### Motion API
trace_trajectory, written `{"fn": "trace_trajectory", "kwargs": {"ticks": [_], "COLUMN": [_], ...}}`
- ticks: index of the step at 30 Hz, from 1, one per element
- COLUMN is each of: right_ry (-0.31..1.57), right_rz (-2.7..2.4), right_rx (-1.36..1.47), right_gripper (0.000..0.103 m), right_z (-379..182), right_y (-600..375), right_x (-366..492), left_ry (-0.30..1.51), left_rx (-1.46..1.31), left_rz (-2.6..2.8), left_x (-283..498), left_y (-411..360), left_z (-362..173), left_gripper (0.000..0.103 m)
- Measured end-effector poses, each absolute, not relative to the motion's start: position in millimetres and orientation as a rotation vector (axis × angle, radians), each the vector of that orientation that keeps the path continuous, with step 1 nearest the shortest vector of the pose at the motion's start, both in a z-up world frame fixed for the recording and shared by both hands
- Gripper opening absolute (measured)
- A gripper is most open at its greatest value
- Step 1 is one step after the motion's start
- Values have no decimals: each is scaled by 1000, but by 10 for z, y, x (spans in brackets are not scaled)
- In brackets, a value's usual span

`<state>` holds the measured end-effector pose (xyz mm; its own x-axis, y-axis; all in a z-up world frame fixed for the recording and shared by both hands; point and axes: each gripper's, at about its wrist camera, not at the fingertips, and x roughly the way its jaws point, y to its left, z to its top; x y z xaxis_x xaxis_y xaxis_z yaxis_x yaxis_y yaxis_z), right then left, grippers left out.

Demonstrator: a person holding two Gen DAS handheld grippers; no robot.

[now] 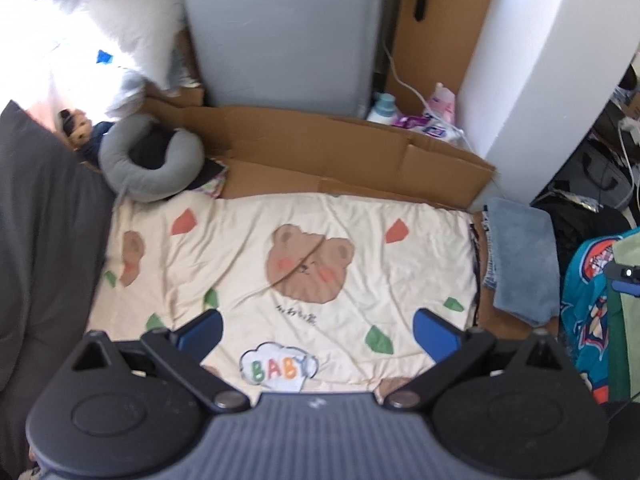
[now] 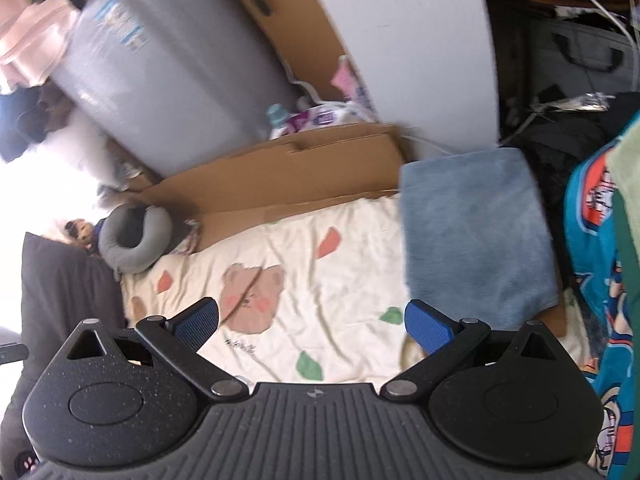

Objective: Fold clothes

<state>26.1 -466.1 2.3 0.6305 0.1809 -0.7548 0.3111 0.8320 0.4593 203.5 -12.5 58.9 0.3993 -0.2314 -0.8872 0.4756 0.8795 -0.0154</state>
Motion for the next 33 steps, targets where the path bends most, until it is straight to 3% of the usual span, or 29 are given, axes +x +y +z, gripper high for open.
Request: {"fn": "trace_trajectory", "kwargs": {"ticks": [15, 33], "right_ry": [961, 975], "right_rz": [-33, 2], "right_rx": [455, 370], "right_gripper": [102, 102], "right_z": [286, 376], "right_y": [-3841, -3253], "right_x": [348, -59], "left_ry": [1061, 996], "left_rx": [190, 115], "left_rz": [-328, -239], "left_x": [1856, 1213], "left_y": [835, 922], "left_z": [763, 387], "left_gripper": [102, 102]}}
